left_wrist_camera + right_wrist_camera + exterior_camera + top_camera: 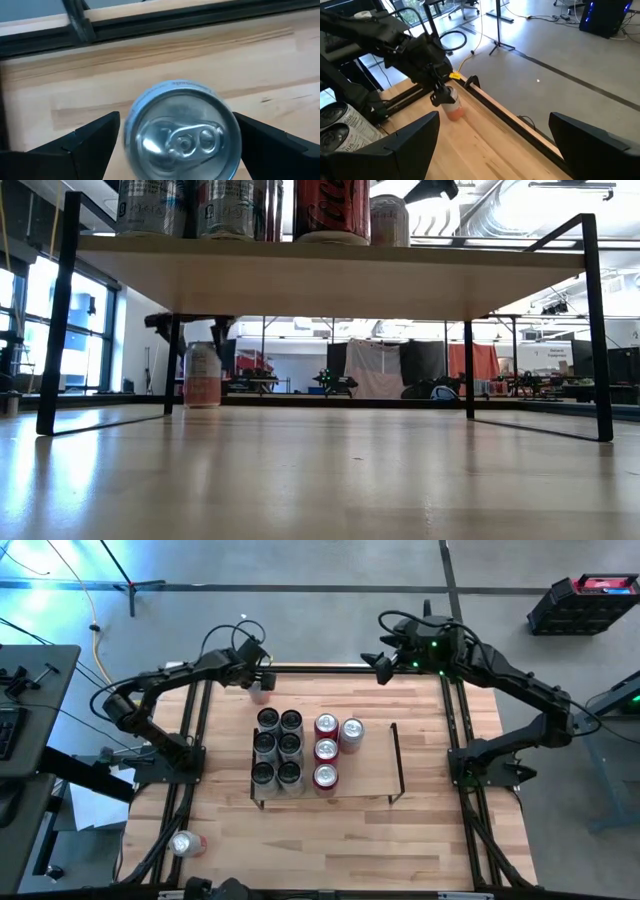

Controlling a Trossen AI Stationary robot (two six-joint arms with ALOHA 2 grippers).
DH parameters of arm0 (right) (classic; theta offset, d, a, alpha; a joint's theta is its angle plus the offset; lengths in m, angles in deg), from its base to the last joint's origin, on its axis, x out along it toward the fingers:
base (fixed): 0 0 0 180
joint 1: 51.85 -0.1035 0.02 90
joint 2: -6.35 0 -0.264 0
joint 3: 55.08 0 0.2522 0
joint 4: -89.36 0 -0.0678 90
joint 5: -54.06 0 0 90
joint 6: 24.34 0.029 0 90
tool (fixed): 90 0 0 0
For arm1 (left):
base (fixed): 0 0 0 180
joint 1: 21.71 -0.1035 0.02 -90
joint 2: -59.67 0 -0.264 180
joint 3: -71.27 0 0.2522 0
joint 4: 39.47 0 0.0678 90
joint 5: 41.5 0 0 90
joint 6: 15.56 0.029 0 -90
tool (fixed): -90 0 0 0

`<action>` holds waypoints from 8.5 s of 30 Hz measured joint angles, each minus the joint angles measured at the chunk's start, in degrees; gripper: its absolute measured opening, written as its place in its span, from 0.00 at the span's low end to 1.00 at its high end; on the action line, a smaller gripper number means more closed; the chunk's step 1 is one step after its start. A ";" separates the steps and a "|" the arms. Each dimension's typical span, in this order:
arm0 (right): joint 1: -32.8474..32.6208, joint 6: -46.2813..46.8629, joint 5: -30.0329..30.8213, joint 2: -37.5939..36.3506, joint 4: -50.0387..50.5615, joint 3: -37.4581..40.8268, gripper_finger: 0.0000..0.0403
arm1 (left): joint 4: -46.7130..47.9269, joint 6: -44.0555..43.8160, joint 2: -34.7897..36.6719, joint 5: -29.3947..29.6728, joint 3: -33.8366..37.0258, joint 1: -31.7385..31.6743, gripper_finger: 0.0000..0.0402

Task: Place canned beverage on shelf
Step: Put the orange white soda can aligned with the other orange white soda can on the shelf

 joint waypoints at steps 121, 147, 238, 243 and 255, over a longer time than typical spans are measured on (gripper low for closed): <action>-27.19 -8.71 -3.12 21.13 35.56 -17.11 0.90 | 10.57 33.05 14.97 -1.41 -48.72 49.54 0.70; -27.17 -8.42 -5.04 22.74 34.74 -19.67 0.90 | 11.68 33.05 14.98 -1.14 -48.67 50.46 0.70; -35.95 -6.84 3.79 30.77 27.88 -27.12 0.90 | 16.64 26.56 15.41 1.40 -48.63 59.19 0.70; -35.95 -6.44 3.78 30.71 28.05 -27.17 0.90 | 16.64 26.21 15.41 1.28 -48.63 59.20 0.70; -35.95 -2.28 7.58 29.75 29.85 -39.96 0.90 | 15.48 25.49 14.14 2.48 -48.72 59.18 0.70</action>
